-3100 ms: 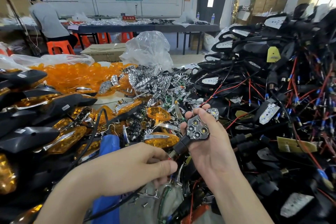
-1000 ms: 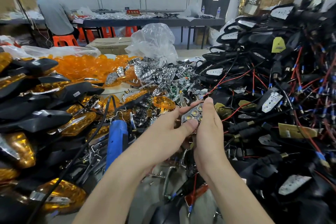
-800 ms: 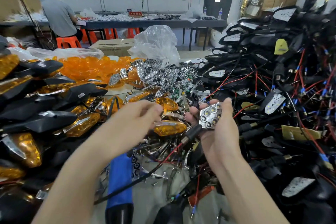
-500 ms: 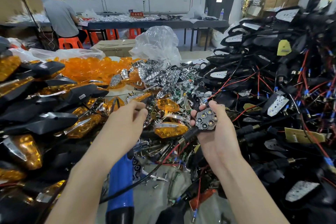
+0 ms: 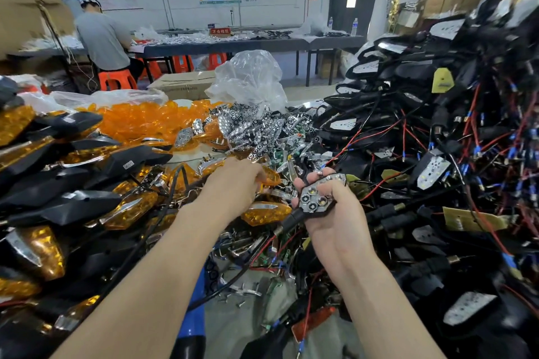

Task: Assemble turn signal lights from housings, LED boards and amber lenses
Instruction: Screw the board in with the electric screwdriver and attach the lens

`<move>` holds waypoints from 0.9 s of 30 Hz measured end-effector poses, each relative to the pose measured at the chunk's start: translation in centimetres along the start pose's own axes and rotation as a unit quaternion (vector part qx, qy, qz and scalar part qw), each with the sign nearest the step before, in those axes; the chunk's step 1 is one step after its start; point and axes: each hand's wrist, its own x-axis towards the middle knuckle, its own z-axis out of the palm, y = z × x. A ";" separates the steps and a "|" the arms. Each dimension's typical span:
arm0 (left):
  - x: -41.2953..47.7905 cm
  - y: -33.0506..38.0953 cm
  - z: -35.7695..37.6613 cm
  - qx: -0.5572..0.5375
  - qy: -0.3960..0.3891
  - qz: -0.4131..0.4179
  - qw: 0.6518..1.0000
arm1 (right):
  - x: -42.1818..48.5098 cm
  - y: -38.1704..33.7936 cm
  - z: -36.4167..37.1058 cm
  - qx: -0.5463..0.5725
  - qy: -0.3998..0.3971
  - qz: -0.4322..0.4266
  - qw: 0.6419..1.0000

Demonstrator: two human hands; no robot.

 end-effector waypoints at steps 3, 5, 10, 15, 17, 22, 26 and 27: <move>-0.3 0.1 -0.4 -0.059 0.082 -0.018 0.995 | 0.1 -0.1 0.1 0.006 -0.014 0.006 1.000; -1.3 0.2 -1.2 -0.240 0.139 -0.034 0.960 | 0.1 -0.1 0.1 -0.001 -0.025 0.011 1.000; -4.9 0.5 -2.1 -0.654 0.070 -0.057 0.751 | 0.0 0.4 0.7 -0.016 -0.054 0.034 0.998; -6.1 1.5 -0.2 -0.679 0.038 -0.059 0.731 | -0.6 1.0 1.0 -0.117 -0.092 0.015 0.989; -6.1 2.1 0.2 -0.674 0.041 -0.065 0.735 | -0.8 1.0 0.8 -0.135 -0.087 0.012 0.987; -6.3 2.5 -0.2 -0.619 0.077 -0.092 0.777 | -1.0 0.8 0.7 -0.151 -0.081 0.008 0.985; -6.7 1.9 -1.0 -0.559 0.001 -0.058 0.827 | -0.9 0.7 0.7 -0.180 -0.087 0.009 0.980; -6.9 1.9 -1.2 -0.564 -0.016 -0.049 0.824 | -0.8 0.7 0.6 -0.187 -0.090 0.011 0.978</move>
